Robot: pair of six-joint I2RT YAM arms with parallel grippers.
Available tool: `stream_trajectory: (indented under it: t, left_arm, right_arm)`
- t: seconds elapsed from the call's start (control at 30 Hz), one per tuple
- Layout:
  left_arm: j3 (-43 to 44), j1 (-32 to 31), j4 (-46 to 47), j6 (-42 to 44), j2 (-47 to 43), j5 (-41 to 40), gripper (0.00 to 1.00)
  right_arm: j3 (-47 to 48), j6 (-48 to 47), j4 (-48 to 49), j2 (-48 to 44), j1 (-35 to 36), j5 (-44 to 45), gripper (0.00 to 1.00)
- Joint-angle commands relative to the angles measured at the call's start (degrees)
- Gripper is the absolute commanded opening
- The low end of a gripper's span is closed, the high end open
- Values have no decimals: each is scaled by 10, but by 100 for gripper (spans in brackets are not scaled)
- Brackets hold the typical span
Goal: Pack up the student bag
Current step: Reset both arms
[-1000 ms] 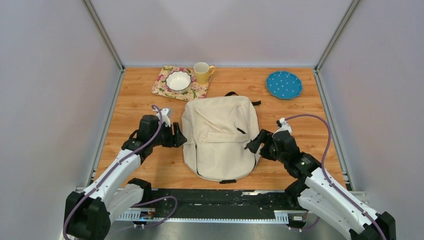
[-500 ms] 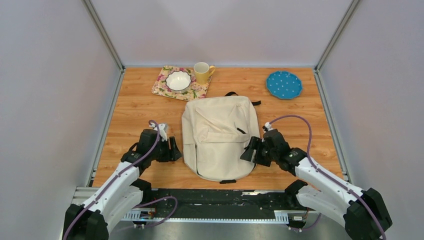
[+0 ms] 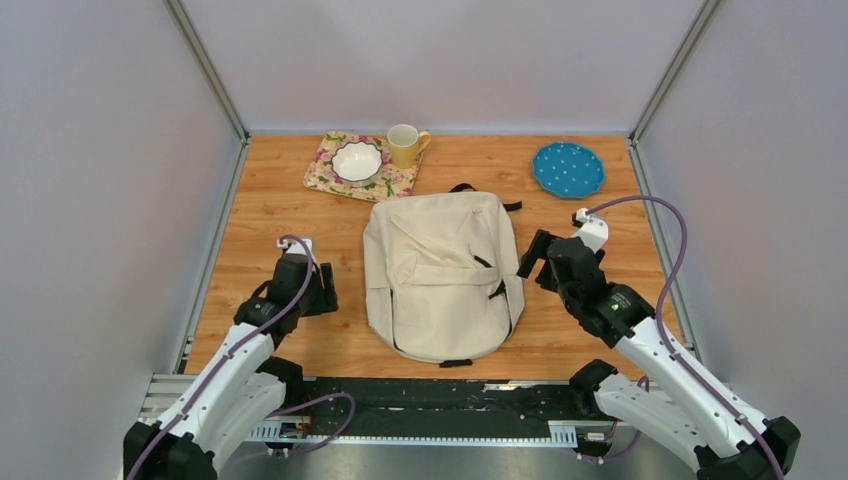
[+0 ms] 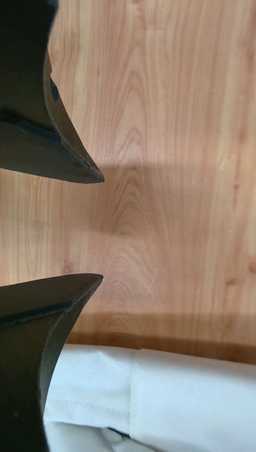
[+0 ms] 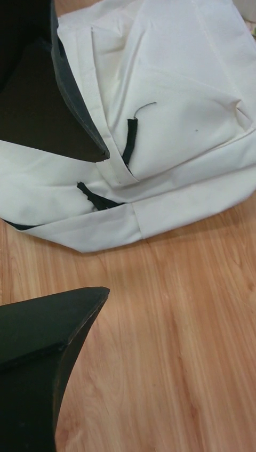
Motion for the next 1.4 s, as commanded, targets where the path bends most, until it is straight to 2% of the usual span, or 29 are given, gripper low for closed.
stream_trajectory:
  t: [0.0, 0.1, 0.17, 0.27, 0.4, 0.43, 0.53, 0.63, 0.73, 0.87, 1.0, 1.03, 1.07, 1.17, 1.37]
  left_arm:
    - [35, 0, 24, 32, -29, -38, 73]
    - [60, 0, 38, 63, -22, -49, 74]
    - [98, 1, 44, 92, -2, -49, 74]
    - [170, 11, 39, 108, 67, -68, 75]
    - [223, 99, 54, 111, 109, 35, 76]
    - [227, 124, 62, 111, 115, 59, 76]
    - [222, 133, 75, 114, 120, 77, 76]
    - [188, 133, 103, 100, 104, 103, 76]
    - [150, 132, 136, 89, 72, 109, 75]
    - [120, 132, 172, 86, 19, 113, 75]
    - [119, 132, 166, 94, 8, 119, 75]
    - [119, 132, 166, 95, 5, 120, 75]
    - [118, 132, 165, 96, 2, 121, 75]
    - [116, 132, 160, 95, -2, 118, 75]
    - [121, 132, 154, 89, -9, 119, 75]
  right_arm:
    - [44, -52, 6, -5, 0, 102, 91]
    - [39, -95, 37, -25, 0, 121, 91]
    - [28, -92, 73, -39, 0, 138, 91]
    - [-17, -110, 144, -66, 1, 161, 92]
    - [-39, -208, 196, -77, 1, 169, 93]
    - [-35, -222, 197, -75, -1, 184, 93]
    - [-27, -262, 204, -67, -1, 230, 93]
    - [-20, -314, 226, -58, -2, 216, 94]
    - [3, -298, 226, -42, -9, 203, 94]
    - [40, -289, 224, -23, -21, 133, 95]
    - [62, -248, 193, -6, -45, 52, 95]
    - [66, -236, 190, -5, -60, 12, 95]
    - [66, -213, 190, -7, -92, -77, 95]
    - [67, -187, 185, -7, -148, -186, 95]
    - [123, -196, 109, 31, -205, -284, 95]
